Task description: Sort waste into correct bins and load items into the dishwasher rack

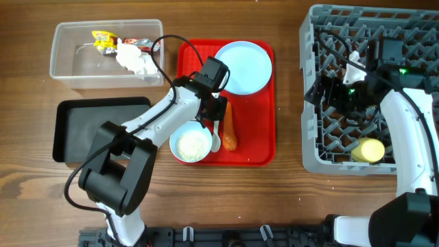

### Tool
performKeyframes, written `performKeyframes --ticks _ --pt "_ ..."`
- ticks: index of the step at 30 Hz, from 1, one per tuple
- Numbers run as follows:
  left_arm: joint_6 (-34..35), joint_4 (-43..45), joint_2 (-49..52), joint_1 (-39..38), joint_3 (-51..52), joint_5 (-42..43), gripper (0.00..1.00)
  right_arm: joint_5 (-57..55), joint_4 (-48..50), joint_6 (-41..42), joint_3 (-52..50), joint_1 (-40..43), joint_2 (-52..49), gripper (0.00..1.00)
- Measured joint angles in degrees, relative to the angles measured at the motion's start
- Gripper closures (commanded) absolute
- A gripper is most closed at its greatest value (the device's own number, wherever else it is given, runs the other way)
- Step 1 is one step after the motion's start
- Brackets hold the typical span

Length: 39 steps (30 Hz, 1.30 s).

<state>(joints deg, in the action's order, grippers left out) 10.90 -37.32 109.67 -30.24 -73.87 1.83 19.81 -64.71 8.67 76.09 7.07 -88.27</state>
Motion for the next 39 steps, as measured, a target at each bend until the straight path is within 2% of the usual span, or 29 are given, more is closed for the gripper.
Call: performKeyframes --ticks 5,9,14,18,22,27,34,36,39 --pt "-0.24 1.7 -0.07 0.0 0.0 -1.09 0.96 0.0 -0.02 0.0 0.0 0.0 0.0 0.0" --pt "-0.22 -0.61 -1.29 0.02 -2.45 -1.27 0.96 0.0 -0.04 0.0 0.0 0.0 0.0 0.01" --pt "0.42 -1.77 -9.16 0.83 -4.9 -1.75 0.96 0.0 -0.02 0.0 0.0 0.0 0.0 0.01" --pt "5.4 -9.97 -17.22 11.47 -5.01 1.01 0.96 -0.04 0.2 -0.02 0.0 0.0 0.0 0.01" --pt "5.84 -20.31 -23.3 31.63 -5.42 13.35 0.96 -0.17 0.7 -0.42 0.0 0.0 0.0 0.01" --pt "0.26 -22.12 -22.77 44.46 -0.92 26.34 0.96 -0.2 0.66 -0.44 0.0 0.0 0.0 0.01" --pt "-11.72 -21.86 -22.21 63.54 9.25 59.12 0.96 -0.2 0.66 -0.42 0.0 0.0 0.0 0.01" --pt "-14.97 -21.86 -20.59 67.54 10.03 68.48 0.96 -0.2 0.68 -0.44 0.0 0.0 0.0 0.0" --pt "-17.57 -20.94 -16.57 70.47 10.19 77.72 0.96 -0.2 0.68 -1.07 0.0 0.0 0.0 0.01"
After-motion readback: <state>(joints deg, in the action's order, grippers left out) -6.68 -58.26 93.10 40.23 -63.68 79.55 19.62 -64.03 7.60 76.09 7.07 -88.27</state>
